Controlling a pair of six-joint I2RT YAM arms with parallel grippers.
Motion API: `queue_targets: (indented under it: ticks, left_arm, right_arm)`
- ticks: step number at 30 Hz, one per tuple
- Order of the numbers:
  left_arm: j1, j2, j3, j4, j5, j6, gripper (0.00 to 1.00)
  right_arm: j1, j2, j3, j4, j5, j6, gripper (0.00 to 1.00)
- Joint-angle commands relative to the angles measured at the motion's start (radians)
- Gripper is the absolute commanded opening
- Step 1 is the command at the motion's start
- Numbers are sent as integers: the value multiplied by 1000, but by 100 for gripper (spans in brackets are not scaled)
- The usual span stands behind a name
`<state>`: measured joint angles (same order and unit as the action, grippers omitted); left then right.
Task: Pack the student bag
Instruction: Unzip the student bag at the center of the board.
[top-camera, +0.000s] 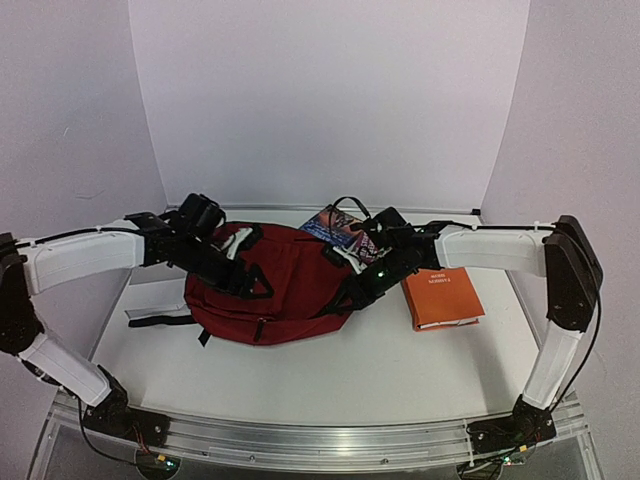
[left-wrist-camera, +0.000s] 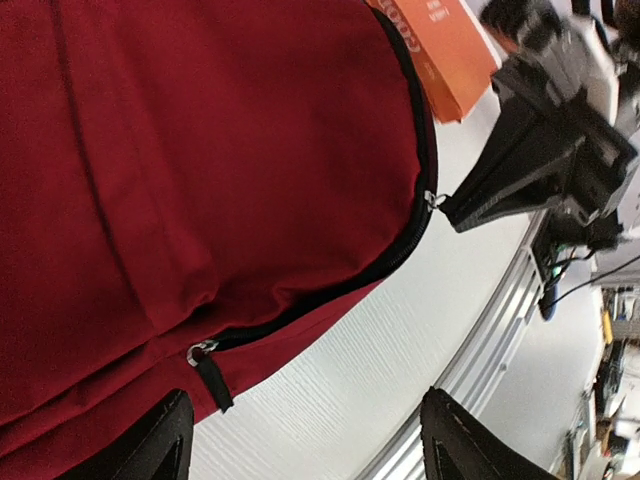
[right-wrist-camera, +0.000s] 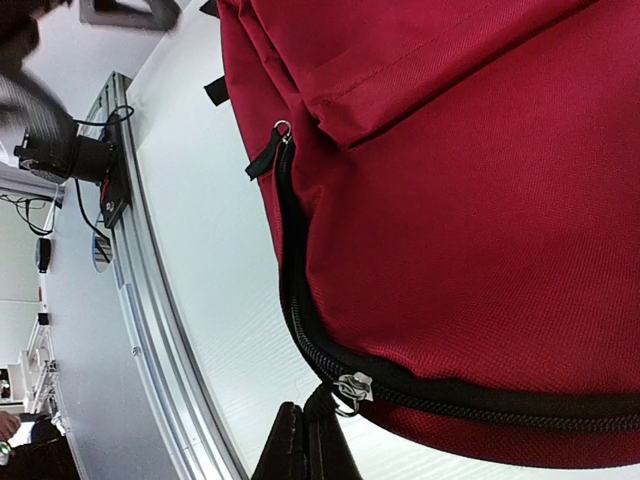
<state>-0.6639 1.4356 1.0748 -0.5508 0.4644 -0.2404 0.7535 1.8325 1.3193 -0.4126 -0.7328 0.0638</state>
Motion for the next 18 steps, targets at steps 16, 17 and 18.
queue_targets:
  ticks: [16, 17, 18]
  left_arm:
    - [-246, 311, 148, 140, -175, 191, 39]
    - [-246, 306, 147, 124, -173, 196, 32]
    - [-246, 301, 145, 107, -170, 200, 26]
  right_arm:
    - [-42, 11, 27, -9, -87, 21, 0]
    - [-48, 9, 23, -13, -86, 19, 0]
    - [-54, 4, 20, -17, -83, 15, 0]
